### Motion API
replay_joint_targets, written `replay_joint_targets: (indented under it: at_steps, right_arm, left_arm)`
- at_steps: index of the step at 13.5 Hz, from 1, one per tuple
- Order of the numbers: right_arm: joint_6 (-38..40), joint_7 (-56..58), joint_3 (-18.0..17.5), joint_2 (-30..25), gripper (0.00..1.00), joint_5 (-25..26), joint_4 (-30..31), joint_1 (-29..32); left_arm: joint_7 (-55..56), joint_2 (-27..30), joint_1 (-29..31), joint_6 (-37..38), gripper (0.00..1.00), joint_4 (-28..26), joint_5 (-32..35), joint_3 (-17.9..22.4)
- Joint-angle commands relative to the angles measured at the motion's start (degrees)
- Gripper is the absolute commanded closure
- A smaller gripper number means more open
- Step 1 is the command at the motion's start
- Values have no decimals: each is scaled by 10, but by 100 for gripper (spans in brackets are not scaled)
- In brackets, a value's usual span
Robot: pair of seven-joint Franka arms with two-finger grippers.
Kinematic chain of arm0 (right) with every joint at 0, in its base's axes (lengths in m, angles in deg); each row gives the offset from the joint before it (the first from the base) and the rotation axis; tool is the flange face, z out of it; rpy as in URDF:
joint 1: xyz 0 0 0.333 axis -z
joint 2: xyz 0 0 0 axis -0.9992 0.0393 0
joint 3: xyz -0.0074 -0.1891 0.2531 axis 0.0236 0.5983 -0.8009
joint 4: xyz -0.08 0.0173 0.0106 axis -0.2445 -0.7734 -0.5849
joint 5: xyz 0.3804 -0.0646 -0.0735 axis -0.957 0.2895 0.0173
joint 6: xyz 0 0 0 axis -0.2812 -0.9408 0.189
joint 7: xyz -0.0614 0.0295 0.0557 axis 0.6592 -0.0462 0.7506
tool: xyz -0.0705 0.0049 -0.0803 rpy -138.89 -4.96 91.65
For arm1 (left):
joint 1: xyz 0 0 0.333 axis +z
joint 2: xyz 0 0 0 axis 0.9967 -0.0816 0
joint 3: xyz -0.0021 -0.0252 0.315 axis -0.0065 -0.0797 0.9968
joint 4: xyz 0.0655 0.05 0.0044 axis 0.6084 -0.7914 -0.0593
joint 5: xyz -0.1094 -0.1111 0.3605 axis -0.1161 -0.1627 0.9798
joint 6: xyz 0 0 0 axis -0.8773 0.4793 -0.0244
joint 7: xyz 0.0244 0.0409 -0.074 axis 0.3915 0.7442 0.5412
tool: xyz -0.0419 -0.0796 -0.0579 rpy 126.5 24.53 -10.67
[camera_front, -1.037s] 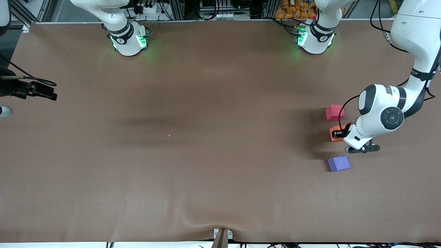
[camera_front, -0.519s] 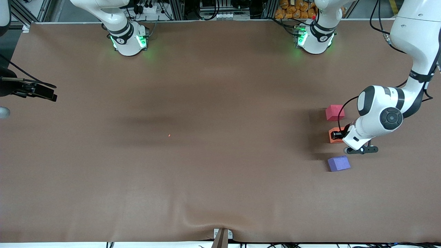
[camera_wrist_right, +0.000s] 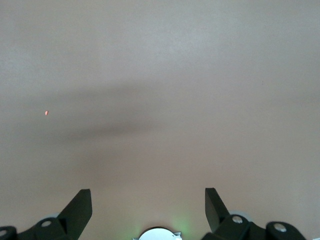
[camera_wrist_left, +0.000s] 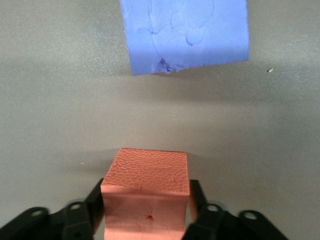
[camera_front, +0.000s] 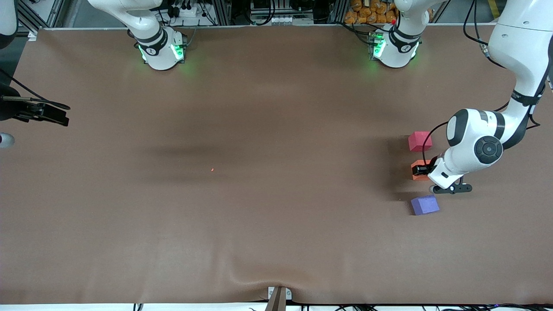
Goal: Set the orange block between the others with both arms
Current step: 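Lower the orange cube between the pink and blue cubes, then open the left gripper and lift it off the orange cube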
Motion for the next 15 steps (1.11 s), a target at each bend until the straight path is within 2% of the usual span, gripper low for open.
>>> replay_joint_targets:
  at_steps: [1, 5, 10, 13, 15]
  right_arm:
    - [13, 9, 0, -3, 0, 13, -4, -1]
    - [14, 8, 0, -3, 0, 11, -4, -1]
    - [17, 9, 0, -3, 0, 8, -4, 0]
    - [18, 9, 1, -3, 0, 8, -4, 1]
    - [18, 9, 1, -3, 0, 8, -4, 1]
  left_arm:
    - [-1, 18, 8, 9, 0, 2, 18, -6]
    - [-6, 100, 6, 42, 0, 9, 10, -13]
    - [-9, 116, 7, 196, 0, 117, 4, -68]
    - [-9, 152, 8, 261, 0, 144, -38, -90]
    - [-9, 185, 3, 294, 0, 159, -68, -90]
